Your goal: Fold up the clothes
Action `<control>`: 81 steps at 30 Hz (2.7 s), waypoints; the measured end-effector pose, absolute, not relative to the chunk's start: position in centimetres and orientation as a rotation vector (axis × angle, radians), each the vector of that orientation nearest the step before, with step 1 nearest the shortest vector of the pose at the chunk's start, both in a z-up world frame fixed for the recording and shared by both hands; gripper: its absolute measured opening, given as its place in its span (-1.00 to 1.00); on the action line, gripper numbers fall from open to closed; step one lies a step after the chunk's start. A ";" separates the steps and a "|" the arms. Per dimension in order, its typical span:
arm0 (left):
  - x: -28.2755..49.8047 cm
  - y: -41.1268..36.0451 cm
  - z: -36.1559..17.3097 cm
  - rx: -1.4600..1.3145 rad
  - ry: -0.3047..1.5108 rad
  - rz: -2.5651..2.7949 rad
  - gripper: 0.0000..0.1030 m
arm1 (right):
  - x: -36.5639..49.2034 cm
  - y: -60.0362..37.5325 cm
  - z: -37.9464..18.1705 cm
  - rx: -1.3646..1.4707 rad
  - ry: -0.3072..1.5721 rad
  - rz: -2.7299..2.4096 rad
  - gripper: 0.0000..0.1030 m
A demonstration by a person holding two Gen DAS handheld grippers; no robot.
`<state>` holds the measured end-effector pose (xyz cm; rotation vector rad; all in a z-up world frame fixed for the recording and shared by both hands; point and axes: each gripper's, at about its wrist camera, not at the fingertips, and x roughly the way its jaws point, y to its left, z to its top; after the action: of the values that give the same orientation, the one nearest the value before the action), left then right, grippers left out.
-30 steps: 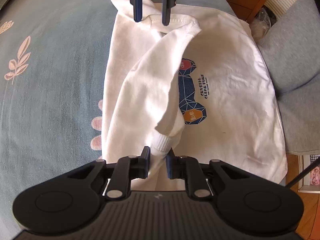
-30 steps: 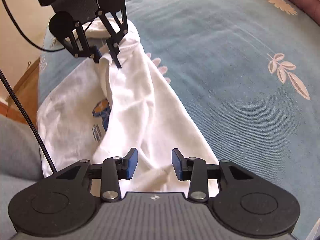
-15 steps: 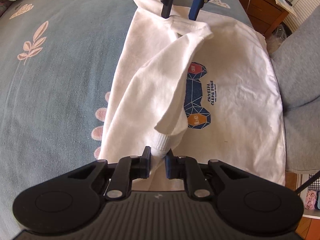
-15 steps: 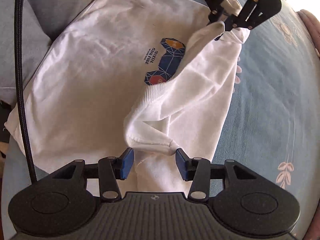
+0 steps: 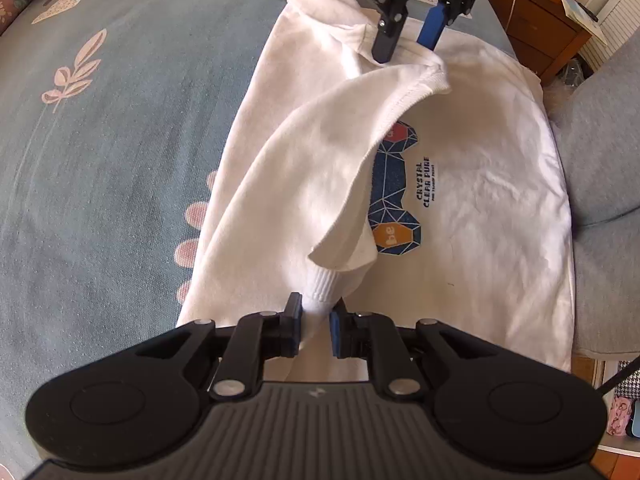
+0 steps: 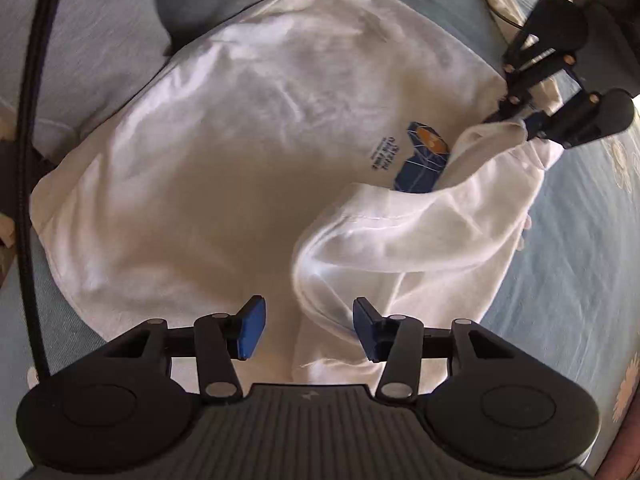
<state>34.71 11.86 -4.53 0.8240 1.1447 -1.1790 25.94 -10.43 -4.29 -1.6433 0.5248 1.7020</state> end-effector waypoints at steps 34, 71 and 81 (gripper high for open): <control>52.2 14.1 -5.9 0.482 1.082 -0.573 -0.92 | 54.4 -12.3 -4.3 -0.382 1.058 0.568 -0.89; 44.9 13.6 -3.4 0.066 1.094 -0.342 -0.33 | 45.2 -29.3 -3.6 -0.093 1.112 -0.010 0.06; 45.6 10.5 -6.4 0.039 1.167 -0.403 -0.22 | 40.7 -30.1 -7.4 0.033 1.059 -0.095 0.77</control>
<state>45.65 10.49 -6.40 0.0386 1.1666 -0.4027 40.72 -30.10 -7.43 0.0334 1.0593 -0.0950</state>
